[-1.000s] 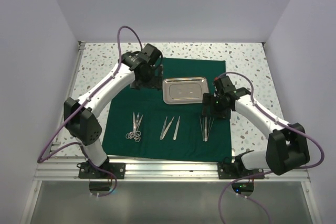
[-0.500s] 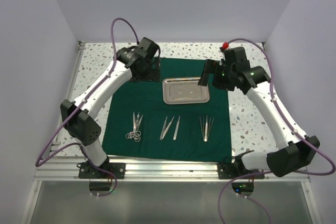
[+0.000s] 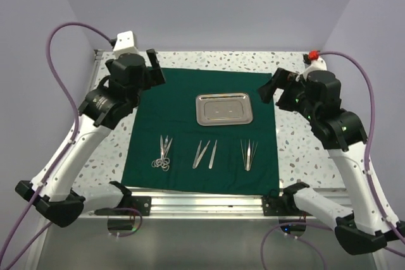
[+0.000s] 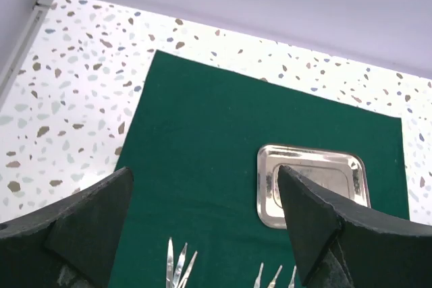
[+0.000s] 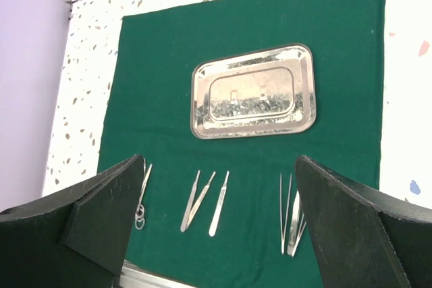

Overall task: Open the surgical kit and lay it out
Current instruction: Reset both arms

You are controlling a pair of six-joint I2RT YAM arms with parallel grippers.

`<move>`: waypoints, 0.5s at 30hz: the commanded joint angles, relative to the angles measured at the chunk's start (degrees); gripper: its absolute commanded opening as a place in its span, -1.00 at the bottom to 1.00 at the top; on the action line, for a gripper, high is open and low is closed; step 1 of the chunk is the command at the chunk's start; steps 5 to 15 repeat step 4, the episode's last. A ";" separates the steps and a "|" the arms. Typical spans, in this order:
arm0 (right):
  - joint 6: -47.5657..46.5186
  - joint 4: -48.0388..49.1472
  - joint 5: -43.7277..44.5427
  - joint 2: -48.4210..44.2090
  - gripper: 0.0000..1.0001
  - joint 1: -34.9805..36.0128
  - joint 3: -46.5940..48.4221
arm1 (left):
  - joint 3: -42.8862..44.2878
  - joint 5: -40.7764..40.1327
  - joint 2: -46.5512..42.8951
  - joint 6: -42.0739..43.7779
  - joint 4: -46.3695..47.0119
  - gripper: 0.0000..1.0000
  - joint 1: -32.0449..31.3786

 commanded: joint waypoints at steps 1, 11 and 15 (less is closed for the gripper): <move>-0.81 0.05 1.34 -2.95 0.93 0.03 -2.94 | 0.23 -3.31 3.21 3.25 5.65 0.83 0.30; -0.12 -4.16 6.12 -3.75 0.97 0.03 -1.98 | 0.84 -5.14 4.00 4.31 5.74 0.85 0.30; -0.12 -4.16 6.12 -3.75 0.97 0.03 -1.98 | 0.84 -5.14 4.00 4.31 5.74 0.85 0.30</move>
